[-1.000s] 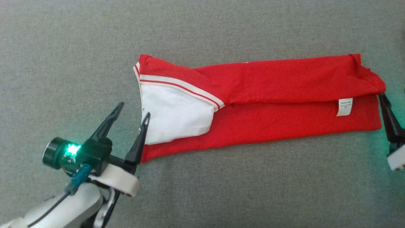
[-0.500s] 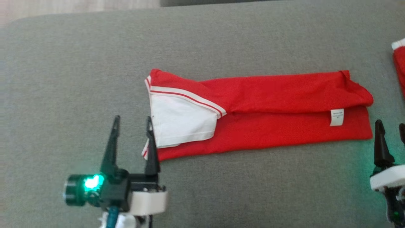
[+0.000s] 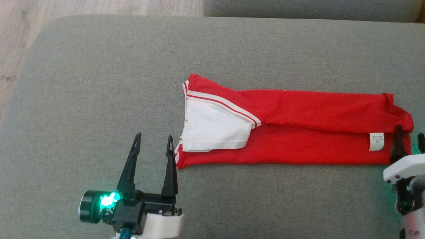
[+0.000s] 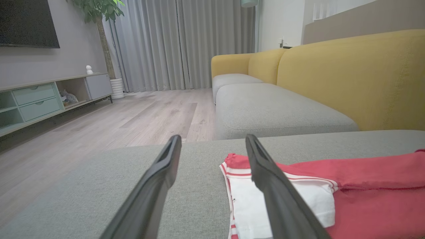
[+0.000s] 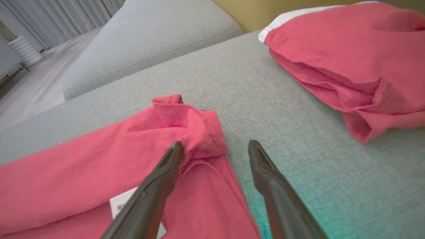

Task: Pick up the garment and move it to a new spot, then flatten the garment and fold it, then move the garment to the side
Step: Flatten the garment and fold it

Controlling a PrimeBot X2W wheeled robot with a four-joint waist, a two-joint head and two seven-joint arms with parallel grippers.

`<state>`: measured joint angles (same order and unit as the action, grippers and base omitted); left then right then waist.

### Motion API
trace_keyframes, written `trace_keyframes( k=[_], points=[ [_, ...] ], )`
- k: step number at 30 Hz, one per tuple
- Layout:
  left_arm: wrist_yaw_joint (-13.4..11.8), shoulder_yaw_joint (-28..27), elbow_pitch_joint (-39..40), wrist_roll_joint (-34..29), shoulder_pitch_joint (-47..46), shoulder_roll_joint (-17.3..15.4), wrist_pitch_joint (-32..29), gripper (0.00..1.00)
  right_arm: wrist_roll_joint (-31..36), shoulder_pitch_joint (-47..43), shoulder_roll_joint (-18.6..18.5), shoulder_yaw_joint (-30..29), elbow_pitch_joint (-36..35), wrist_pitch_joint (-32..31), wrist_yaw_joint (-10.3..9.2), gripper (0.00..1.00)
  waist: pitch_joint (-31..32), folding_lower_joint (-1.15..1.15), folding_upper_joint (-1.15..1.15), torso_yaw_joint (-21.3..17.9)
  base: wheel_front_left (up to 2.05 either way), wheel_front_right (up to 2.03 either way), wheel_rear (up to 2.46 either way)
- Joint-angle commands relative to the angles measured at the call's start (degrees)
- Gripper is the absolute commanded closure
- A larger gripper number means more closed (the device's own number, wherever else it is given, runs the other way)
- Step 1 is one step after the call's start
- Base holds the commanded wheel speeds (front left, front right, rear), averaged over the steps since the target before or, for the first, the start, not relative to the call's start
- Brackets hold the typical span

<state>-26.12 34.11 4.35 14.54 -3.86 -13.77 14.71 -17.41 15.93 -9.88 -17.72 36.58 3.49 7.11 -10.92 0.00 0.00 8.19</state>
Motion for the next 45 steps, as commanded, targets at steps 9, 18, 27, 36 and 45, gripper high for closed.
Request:
trace_keyframes(
  k=[9, 18, 27, 36, 45],
  points=[
    [4.86, -5.59, 1.02, -3.85, 0.97, 2.81, 0.29, 0.00, 2.12, 5.01, -0.04, 0.63, 9.76, -2.20, 0.37, 0.00, 0.36, 0.00, 0.00, -0.17, 0.00, 0.00, 0.00],
    [7.98, -9.23, 1.41, -6.32, 3.02, 5.20, 0.29, 0.00, -2.81, 6.30, -0.41, 4.95, 11.33, -1.56, 0.37, 1.00, 0.83, 0.00, 0.00, -1.40, 0.00, 0.00, 0.00],
    [10.08, -11.77, 1.88, -8.14, 3.53, 6.63, 0.29, 0.00, -5.51, 6.55, -10.31, 6.47, 6.39, -1.50, 0.37, 1.00, -0.23, 0.00, 0.00, -4.09, 0.00, 0.00, 0.00],
    [11.78, -13.24, 1.41, -9.34, 3.54, 7.83, 0.29, 0.00, -13.42, 6.32, -15.04, 8.20, -11.48, -11.24, 0.37, 1.00, -0.39, 0.00, 0.00, -6.16, 0.00, 0.00, 0.00],
    [12.98, -13.45, 0.79, -9.75, 3.57, 9.11, 0.29, 0.00, -22.68, 1.44, -5.20, 11.50, -37.07, -23.62, 0.37, 1.00, -0.19, 0.00, 0.00, -5.23, 0.00, 0.00, 0.00]
  ],
)
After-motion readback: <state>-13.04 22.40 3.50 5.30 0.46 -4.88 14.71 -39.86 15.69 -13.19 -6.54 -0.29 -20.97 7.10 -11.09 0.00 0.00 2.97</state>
